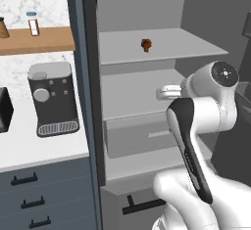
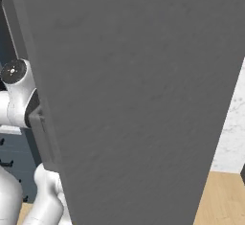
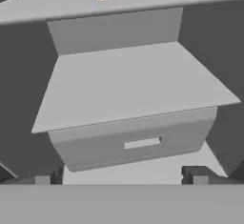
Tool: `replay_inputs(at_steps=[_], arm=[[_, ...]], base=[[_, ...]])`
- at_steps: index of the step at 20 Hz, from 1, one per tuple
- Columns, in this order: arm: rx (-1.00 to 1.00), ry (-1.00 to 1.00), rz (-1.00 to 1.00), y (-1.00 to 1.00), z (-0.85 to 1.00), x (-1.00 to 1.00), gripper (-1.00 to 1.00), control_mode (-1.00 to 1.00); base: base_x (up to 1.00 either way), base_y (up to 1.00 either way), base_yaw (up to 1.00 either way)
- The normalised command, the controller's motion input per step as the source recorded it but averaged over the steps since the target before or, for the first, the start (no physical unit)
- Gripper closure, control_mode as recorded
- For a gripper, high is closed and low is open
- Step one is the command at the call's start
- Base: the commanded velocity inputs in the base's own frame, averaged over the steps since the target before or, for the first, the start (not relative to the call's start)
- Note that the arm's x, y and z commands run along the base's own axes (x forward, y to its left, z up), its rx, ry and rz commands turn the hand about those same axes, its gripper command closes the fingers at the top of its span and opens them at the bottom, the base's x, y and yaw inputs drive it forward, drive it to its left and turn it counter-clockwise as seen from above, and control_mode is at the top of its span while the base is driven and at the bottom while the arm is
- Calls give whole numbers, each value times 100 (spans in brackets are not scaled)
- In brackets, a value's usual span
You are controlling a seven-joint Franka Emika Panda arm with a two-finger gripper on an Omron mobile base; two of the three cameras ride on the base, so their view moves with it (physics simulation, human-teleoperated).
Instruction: Place one lime and one chicken drumstick in each tupperware on the nearby counter, to pack two identical lunches.
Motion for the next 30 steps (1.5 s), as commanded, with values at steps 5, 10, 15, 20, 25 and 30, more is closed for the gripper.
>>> replay_inputs(at_steps=[5, 10, 15, 20, 25, 30], arm=[[22, -9, -10, -5, 88, 34, -100, -100], [15, -6, -1, -7, 51, 32, -100, -100], [1, -2, 0, -2, 30, 50, -100, -100], [-2, 0, 0, 0, 4, 66, -100, -100], [-9, 11, 0, 0, -1, 91, -100, -100], [-5, 14, 1, 0, -7, 99, -100, -100]], base=[[0, 0, 0], [0, 0, 0], [0, 0, 0], [0, 0, 0], [0, 0, 0], [0, 0, 0]])
